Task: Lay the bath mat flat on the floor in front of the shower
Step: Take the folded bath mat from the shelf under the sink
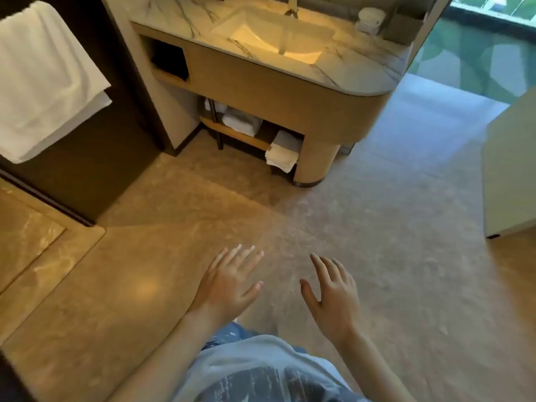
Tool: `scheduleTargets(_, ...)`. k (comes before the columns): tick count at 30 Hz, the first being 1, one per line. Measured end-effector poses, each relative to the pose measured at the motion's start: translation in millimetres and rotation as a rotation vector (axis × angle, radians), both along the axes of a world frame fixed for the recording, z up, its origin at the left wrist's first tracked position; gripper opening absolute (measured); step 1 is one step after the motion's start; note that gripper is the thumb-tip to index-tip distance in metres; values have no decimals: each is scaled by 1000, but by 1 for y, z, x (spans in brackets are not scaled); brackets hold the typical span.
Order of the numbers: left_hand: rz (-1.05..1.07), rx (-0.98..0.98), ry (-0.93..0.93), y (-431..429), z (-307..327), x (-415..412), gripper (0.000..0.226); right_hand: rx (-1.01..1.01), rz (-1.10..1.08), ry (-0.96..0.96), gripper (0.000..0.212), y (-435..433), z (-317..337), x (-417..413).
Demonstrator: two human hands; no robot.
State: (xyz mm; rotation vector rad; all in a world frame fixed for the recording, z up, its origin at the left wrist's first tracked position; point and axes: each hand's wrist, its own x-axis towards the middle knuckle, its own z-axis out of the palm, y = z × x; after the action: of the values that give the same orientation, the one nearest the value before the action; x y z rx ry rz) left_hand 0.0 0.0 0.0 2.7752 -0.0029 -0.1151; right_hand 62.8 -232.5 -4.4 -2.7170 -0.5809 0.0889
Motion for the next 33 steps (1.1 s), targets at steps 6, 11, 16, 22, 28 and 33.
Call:
scheduleTargets(6,59,-9,41,112,20,22,63,14,59,-18,56,112,11,24)
scheduleTargets(11,21,-18,46,168,20,53,65,-11,4,-40,54,143,16,50)
scheduleTargets(16,2,-58,43,180,13,93,65,-28,-53,-25,55,153,20,82)
scheduleTargets(22,16,-85,69,176,4,150,60,17,-83,-13,53,163,9,147)
scheduleTargets(28,-10,-50,89,181,1,239,58,59,-88,15,54,167,0,242)
scheduleTargets(33,-25,-49,47,183,15,333,58,89,-112,-10,52,166,10,326)
